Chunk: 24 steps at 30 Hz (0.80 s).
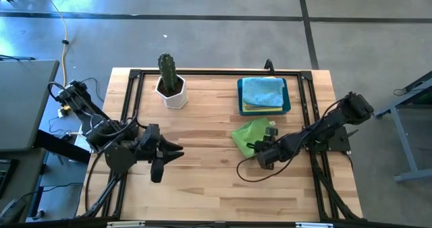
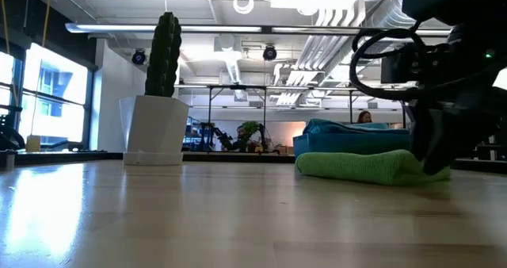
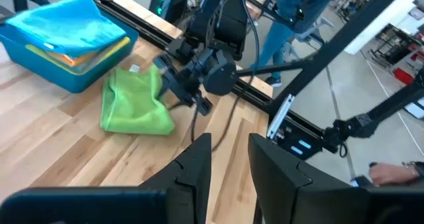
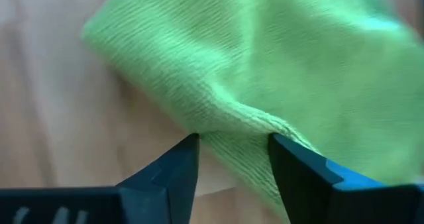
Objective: Fold microfiber towels
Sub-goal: Put the folded green microfiber cloth into the blue bin
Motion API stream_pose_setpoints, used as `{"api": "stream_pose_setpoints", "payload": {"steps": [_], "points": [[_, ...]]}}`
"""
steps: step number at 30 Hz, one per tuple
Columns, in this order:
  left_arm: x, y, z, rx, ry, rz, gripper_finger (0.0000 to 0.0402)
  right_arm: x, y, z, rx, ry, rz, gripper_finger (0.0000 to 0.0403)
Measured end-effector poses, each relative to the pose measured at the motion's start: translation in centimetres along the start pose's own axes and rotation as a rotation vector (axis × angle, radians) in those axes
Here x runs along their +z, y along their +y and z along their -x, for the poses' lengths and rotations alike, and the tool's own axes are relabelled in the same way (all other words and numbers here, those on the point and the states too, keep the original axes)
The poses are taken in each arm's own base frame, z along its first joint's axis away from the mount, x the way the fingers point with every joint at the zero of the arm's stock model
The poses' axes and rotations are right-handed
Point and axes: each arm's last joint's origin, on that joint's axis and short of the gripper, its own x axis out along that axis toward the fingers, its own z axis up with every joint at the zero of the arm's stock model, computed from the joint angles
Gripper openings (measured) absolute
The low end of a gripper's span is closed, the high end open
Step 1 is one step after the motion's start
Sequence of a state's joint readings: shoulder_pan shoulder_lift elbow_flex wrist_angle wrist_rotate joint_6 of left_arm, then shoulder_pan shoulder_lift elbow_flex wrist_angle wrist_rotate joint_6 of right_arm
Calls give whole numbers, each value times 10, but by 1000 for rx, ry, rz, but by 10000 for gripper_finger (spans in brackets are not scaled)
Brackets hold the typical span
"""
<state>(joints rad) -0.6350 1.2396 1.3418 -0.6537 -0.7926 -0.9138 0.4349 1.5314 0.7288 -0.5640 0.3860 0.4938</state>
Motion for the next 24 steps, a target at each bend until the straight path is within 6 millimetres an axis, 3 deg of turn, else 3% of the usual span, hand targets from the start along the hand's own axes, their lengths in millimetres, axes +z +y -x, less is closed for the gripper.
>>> {"api": "stream_pose_setpoints", "payload": {"steps": [3, 10, 19, 24], "points": [[0, 0, 0, 10, -13, 0, 90, 0, 1, 0, 67, 32, 33, 196], [1, 1, 0, 29, -38, 1, 90, 2, -3, -3, 42, 15, 208, 244], [2, 1, 0, 37, -49, 5, 90, -8, -18, -22, 88, 15, 160, 232], [2, 1, 0, 52, -70, 4, 90, -7, -22, -25, 101, 16, 137, 188]]}}
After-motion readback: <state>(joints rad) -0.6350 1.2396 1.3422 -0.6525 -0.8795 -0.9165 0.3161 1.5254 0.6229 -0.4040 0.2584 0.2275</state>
